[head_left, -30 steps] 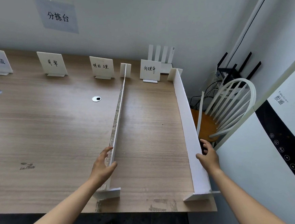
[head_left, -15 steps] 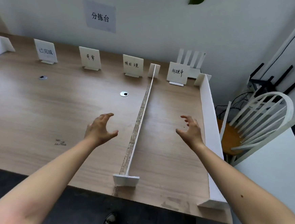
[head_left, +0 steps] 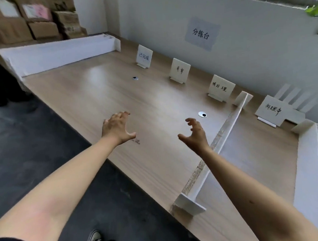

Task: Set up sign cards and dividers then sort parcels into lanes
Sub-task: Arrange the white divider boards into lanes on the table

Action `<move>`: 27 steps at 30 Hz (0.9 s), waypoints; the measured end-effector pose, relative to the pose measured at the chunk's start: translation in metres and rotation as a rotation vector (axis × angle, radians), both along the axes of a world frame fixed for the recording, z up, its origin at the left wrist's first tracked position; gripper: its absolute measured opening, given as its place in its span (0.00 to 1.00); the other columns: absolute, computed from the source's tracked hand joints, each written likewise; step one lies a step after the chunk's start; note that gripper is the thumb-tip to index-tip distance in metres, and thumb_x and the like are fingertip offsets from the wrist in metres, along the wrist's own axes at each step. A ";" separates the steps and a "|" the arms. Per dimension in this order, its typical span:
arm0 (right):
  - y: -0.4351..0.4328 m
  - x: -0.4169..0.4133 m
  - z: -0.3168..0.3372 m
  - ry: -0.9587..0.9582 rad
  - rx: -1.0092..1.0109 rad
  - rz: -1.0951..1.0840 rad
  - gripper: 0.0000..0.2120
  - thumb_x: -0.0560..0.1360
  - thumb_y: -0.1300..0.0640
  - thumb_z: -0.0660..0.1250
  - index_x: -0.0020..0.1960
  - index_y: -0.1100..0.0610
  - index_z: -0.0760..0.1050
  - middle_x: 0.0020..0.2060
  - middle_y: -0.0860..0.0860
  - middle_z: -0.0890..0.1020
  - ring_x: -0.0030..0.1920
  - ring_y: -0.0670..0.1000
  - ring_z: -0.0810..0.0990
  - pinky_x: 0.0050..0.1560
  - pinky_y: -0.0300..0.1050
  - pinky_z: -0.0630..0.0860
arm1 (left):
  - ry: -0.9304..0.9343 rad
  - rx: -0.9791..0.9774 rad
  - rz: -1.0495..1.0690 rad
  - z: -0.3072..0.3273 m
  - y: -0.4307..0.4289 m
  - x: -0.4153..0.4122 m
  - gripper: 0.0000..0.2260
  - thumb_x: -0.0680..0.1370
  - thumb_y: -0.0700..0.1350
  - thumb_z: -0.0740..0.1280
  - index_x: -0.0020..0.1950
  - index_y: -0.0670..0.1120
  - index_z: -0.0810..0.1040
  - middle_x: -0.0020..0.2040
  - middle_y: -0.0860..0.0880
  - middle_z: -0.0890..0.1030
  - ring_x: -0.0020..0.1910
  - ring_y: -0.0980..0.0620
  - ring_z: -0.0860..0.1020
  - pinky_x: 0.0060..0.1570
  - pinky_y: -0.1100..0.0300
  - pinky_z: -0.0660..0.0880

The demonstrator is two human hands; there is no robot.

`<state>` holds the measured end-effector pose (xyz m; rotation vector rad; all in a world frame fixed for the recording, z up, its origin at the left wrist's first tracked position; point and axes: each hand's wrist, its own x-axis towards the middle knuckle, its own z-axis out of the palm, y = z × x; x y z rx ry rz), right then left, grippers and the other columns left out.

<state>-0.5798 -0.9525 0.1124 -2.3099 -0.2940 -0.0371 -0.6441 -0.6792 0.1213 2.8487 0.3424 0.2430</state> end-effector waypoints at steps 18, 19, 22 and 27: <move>0.355 0.027 0.012 0.016 -0.055 0.376 0.30 0.71 0.57 0.73 0.69 0.58 0.65 0.64 0.57 0.70 0.63 0.57 0.72 0.60 0.53 0.73 | 0.010 0.065 0.356 0.014 0.328 -0.061 0.37 0.71 0.60 0.68 0.75 0.49 0.58 0.74 0.49 0.64 0.73 0.50 0.62 0.67 0.52 0.62; 0.374 0.027 0.010 0.022 -0.053 0.386 0.30 0.71 0.57 0.73 0.69 0.58 0.65 0.64 0.57 0.70 0.63 0.57 0.72 0.61 0.53 0.73 | 0.009 0.067 0.370 0.014 0.345 -0.066 0.37 0.71 0.60 0.69 0.74 0.49 0.59 0.74 0.49 0.64 0.72 0.49 0.62 0.67 0.52 0.62; 0.421 0.025 0.004 0.061 -0.037 0.421 0.30 0.72 0.57 0.72 0.69 0.58 0.64 0.65 0.57 0.69 0.63 0.57 0.72 0.63 0.53 0.73 | 0.020 0.055 0.410 0.010 0.388 -0.078 0.36 0.70 0.59 0.69 0.73 0.50 0.60 0.73 0.50 0.65 0.71 0.49 0.64 0.66 0.51 0.63; 0.485 0.034 0.001 0.070 -0.049 0.473 0.28 0.73 0.57 0.71 0.69 0.57 0.64 0.65 0.57 0.69 0.63 0.57 0.72 0.63 0.53 0.73 | 0.024 0.037 0.468 0.007 0.450 -0.075 0.35 0.71 0.60 0.69 0.73 0.50 0.60 0.73 0.50 0.65 0.71 0.49 0.64 0.66 0.51 0.64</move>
